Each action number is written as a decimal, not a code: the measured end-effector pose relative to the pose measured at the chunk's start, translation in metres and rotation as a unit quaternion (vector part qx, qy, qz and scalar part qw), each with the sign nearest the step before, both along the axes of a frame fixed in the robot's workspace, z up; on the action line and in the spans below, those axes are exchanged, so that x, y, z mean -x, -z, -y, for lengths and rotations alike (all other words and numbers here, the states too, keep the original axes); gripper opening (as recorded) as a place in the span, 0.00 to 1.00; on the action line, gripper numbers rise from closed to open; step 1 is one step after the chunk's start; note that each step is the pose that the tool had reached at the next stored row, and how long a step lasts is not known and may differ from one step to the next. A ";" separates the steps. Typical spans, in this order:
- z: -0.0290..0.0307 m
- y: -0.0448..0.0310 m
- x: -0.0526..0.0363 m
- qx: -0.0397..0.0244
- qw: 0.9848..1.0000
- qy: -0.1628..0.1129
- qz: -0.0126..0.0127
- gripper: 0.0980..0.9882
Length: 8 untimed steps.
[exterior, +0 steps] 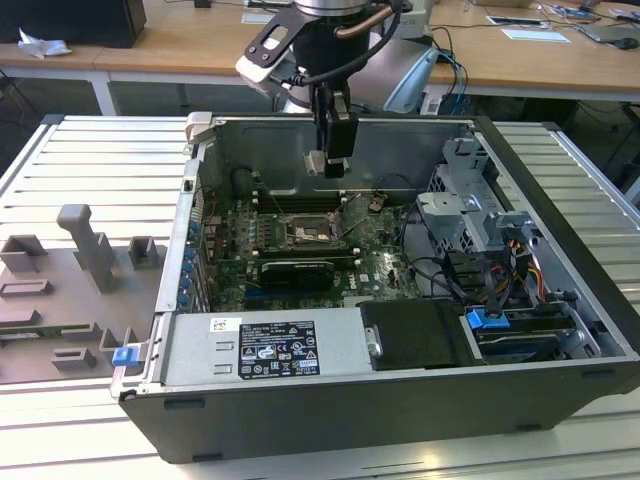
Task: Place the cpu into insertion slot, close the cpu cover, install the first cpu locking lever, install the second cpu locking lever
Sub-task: 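Place the cpu into insertion slot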
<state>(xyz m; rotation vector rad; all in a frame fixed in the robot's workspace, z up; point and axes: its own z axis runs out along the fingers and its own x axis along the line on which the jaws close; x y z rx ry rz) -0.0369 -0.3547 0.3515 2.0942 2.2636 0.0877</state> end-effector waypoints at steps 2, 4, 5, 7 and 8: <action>-0.0005 0.0051 0.0001 0.000 1.000 0.001 0.000 0.50; -0.0011 0.0116 0.0000 0.001 1.000 0.001 -0.001 0.50; -0.0011 0.0144 0.0000 0.001 1.000 0.001 -0.001 0.50; -0.0011 0.0195 0.0000 0.001 1.000 0.001 -0.001 0.50; -0.0011 0.0209 0.0000 0.001 1.000 0.001 -0.001 0.50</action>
